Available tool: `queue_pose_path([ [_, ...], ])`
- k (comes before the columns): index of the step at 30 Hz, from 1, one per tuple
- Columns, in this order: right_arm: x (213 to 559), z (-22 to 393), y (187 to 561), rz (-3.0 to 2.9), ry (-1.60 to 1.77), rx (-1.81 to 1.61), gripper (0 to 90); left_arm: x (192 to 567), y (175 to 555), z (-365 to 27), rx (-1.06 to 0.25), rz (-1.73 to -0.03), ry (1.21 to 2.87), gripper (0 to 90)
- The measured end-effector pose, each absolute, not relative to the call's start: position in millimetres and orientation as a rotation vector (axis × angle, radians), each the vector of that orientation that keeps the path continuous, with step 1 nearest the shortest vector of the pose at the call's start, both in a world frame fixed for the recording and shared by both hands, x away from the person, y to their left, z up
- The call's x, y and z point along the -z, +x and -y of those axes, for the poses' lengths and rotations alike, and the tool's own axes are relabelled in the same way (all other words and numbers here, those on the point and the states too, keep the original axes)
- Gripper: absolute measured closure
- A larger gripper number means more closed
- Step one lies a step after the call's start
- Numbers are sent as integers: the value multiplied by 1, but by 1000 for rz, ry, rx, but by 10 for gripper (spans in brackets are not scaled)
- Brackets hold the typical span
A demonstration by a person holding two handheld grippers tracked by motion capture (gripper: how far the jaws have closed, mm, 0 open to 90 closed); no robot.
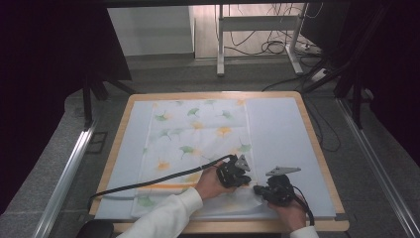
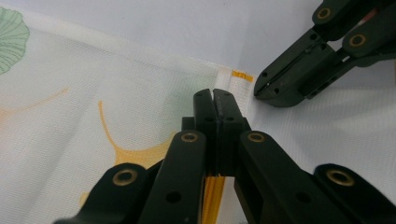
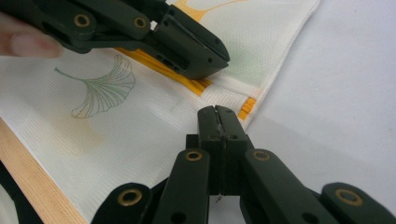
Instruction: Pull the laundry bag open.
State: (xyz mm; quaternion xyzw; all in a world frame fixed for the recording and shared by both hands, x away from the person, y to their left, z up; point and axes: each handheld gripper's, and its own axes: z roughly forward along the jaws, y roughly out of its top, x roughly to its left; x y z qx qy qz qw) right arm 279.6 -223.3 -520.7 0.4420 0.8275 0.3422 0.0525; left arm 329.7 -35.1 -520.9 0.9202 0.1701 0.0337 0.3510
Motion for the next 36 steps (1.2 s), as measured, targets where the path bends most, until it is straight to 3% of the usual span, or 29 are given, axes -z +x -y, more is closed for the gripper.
queue_pose_path([
  [18, 521, 225, 281, -2520, 1342, -1050, 899, 519, 326, 29, -112, -434, 2406, 900],
  [36, 522, 226, 281, -2521, 1362, -1064, 899, 523, 326, -1, -76, -496, 2376, 900],
])
